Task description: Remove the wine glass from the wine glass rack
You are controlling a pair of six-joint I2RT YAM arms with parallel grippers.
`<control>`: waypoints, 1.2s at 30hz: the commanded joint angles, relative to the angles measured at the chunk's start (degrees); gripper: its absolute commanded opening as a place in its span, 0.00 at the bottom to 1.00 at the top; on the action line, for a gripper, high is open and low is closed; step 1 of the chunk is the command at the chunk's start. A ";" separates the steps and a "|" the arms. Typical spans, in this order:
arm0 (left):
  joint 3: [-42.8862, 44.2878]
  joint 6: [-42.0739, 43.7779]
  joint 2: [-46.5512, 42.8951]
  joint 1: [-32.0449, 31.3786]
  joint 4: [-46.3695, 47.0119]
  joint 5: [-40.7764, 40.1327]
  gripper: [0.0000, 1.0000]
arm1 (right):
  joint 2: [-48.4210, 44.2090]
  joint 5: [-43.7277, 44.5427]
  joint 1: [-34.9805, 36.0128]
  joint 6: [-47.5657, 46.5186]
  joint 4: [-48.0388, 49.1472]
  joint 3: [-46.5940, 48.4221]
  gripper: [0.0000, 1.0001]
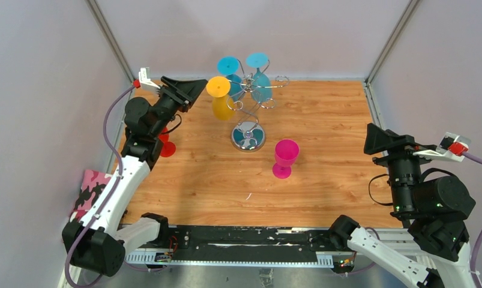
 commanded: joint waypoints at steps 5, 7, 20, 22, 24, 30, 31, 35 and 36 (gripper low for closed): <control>-0.50 5.44 -2.49 0.47 -9.44 -1.72 0.49 | 0.32 1.98 0.95 -0.91 1.69 -0.38 0.62; -1.28 5.37 -2.05 0.47 -9.49 -1.26 0.50 | 0.50 1.97 0.93 -0.87 1.86 -0.47 0.62; 0.34 5.13 4.93 0.30 -7.25 1.47 0.50 | 0.25 3.09 0.93 -1.19 2.47 -0.74 0.63; 0.69 4.91 5.79 0.01 -6.30 1.73 0.48 | 0.27 3.15 0.93 -1.19 2.52 -0.74 0.63; 1.18 4.77 6.14 -0.37 -5.82 1.67 0.46 | 0.25 3.37 0.93 -1.27 2.68 -0.81 0.63; 2.92 4.77 6.79 -1.53 -5.41 1.39 0.44 | 0.36 3.40 0.93 -1.51 3.17 -1.17 0.62; 3.14 4.57 6.97 -1.59 -5.21 1.47 0.44 | 0.48 3.26 0.93 -1.60 3.26 -1.17 0.62; 3.80 4.04 7.58 -1.93 -4.27 1.62 0.45 | 0.69 2.90 0.93 -1.51 3.40 -1.26 0.61; 3.99 4.06 7.79 -1.98 -4.25 1.58 0.44 | 0.69 2.89 0.93 -1.46 3.40 -1.31 0.61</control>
